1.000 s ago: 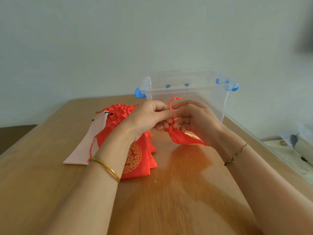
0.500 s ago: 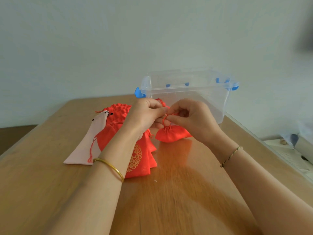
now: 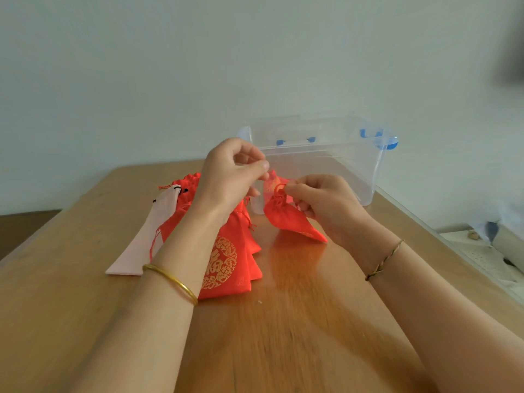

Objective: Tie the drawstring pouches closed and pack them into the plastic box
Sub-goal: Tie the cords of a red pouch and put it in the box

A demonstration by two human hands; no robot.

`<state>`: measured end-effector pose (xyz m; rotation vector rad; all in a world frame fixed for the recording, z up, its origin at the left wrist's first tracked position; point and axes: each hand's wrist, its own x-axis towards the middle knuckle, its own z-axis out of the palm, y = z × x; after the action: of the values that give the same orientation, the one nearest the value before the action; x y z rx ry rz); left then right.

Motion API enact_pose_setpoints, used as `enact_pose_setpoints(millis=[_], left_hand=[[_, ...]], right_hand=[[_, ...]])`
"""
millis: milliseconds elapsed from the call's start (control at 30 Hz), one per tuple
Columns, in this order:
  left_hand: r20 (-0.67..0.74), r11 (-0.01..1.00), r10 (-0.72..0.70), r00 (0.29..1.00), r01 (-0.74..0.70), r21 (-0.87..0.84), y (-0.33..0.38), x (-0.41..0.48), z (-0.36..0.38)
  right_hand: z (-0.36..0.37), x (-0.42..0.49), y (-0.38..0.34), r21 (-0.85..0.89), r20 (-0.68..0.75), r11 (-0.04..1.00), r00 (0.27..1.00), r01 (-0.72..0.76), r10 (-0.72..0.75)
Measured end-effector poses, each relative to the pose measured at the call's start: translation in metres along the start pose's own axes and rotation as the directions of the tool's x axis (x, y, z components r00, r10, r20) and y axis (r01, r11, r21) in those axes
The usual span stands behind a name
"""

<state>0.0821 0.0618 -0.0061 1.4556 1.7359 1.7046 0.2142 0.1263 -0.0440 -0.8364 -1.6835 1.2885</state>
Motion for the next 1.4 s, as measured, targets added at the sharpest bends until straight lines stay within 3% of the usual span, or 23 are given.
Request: enact_pose_setpoints(millis=[100, 200, 367, 567, 700, 800, 900, 967, 1034, 1134, 1234, 1400], left_hand=[[0.163, 0.953, 0.128, 0.978, -0.167, 0.252, 0.007, -0.005, 0.005], [0.175, 0.879, 0.172, 0.970, -0.231, 0.418, 0.008, -0.008, 0.010], [0.169, 0.858, 0.184, 0.968, -0.242, 0.453, 0.008, -0.009, 0.011], [0.183, 0.855, 0.200, 0.963, -0.262, 0.447, 0.006, -0.008, 0.012], [0.169, 0.807, 0.269, 0.948, -0.318, 0.498, 0.002, -0.002, 0.009], [0.139, 0.786, 0.302, 0.943, -0.329, 0.523, -0.003, 0.005, 0.000], [0.131, 0.791, 0.276, 0.952, -0.303, 0.532, -0.007, 0.005, 0.002], [0.138, 0.847, 0.208, 0.968, -0.249, 0.470, -0.012, 0.005, 0.005], [0.162, 0.919, 0.123, 0.979, -0.174, 0.353, -0.017, 0.005, 0.003], [0.140, 0.967, 0.071, 0.988, -0.103, 0.233, -0.020, 0.008, -0.005], [0.116, 0.983, 0.049, 0.992, -0.069, 0.171, -0.019, 0.007, -0.006], [0.060, 0.988, 0.045, 0.997, -0.053, 0.143, -0.019, 0.008, -0.011]], right_hand=[[0.000, 0.000, 0.000, 0.120, 0.019, 0.989, 0.996, -0.083, 0.082], [-0.001, 0.000, -0.002, 0.207, 0.046, 0.968, 0.989, -0.144, 0.138], [-0.005, 0.000, -0.005, 0.410, 0.186, 0.869, 0.958, -0.276, 0.216], [-0.009, 0.002, -0.005, 0.458, 0.284, 0.824, 0.933, -0.334, 0.220], [-0.012, 0.004, -0.005, 0.408, 0.277, 0.874, 0.948, -0.265, 0.158], [-0.018, 0.008, -0.003, 0.287, 0.139, 0.947, 0.984, -0.146, 0.110], [-0.018, 0.008, 0.001, 0.144, 0.061, 0.985, 0.995, -0.092, 0.084], [-0.018, 0.007, 0.002, 0.049, 0.040, 0.997, 0.997, -0.062, 0.060], [-0.020, 0.007, 0.003, 0.045, 0.060, 0.997, 0.997, -0.059, 0.056], [-0.026, 0.008, 0.008, 0.098, 0.210, 0.985, 0.970, -0.145, 0.122], [-0.025, 0.006, 0.013, -0.071, 0.327, 0.986, 0.930, -0.151, 0.166], [-0.025, 0.006, 0.004, -0.158, 0.220, 0.987, 0.973, -0.039, 0.074]])
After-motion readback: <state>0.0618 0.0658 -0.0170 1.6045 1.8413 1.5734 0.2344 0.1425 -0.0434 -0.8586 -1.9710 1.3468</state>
